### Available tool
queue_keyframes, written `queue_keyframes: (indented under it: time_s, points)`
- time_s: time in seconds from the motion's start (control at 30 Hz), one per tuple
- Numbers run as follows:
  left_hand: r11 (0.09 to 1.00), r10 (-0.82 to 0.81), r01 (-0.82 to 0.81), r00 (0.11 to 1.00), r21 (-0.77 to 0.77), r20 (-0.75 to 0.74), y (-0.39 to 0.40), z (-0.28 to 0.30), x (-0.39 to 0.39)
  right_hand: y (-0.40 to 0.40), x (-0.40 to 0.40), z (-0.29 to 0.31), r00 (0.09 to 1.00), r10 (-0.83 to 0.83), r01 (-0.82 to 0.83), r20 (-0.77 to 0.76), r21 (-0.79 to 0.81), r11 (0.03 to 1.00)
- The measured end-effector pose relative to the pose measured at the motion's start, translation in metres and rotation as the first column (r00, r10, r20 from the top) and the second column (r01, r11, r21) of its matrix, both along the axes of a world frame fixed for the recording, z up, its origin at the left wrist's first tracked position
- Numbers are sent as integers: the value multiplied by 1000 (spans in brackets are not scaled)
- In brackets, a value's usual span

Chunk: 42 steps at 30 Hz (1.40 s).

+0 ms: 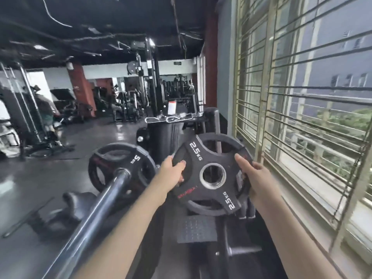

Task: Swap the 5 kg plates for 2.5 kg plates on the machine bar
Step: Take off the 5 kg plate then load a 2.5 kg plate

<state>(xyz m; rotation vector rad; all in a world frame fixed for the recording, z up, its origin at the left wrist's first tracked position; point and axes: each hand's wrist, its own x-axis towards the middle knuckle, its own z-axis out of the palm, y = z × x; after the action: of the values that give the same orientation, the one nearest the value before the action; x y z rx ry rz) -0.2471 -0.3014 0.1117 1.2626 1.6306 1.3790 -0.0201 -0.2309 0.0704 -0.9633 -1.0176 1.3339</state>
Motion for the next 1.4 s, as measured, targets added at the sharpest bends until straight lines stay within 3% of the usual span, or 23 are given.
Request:
queue_keyframes:
  time_s: [0.13, 0.27, 0.53, 0.77, 0.93, 1.13, 1.23, 1.3, 1.4]
  points:
    - [998, 7, -32, 922, 60, 386, -78, 0, -32, -81, -38, 17, 998, 55, -57, 32, 78, 995]
    - [984, -3, -104, 802, 145, 598, -145, -8, -54, -146, -69, 28, 990, 113, -126, 88, 165, 978]
    - [969, 210, -245, 881, 30, 424, -263, -16, -85, -248, -105, 14, 970, 239, -242, 38, 107, 964]
    - [945, 310, -326, 887, -11, 342, -343, -22, -107, -314, -137, -2, 967, 254, -254, 18, 95, 962]
    - [938, 341, -339, 867, -74, 363, -362, -30, -134, -331, -166, -14, 968, 251, -252, 23, 59, 966]
    - [955, 282, -175, 779, -238, 560, -363, -35, -166, -335, -206, -27, 972, 231, -232, 52, 27, 972]
    - [937, 264, -86, 809, -339, 525, -367, -33, -173, -330, -222, -36, 978, 202, -203, 52, 5, 979]
    - [950, 196, -27, 827, -310, 527, -362, -37, -181, -326, -229, -42, 982, 183, -183, 46, -15, 983]
    - [955, 218, -69, 820, -287, 530, -342, -46, -196, -318, -233, -41, 987, 157, -156, 46, -11, 988]
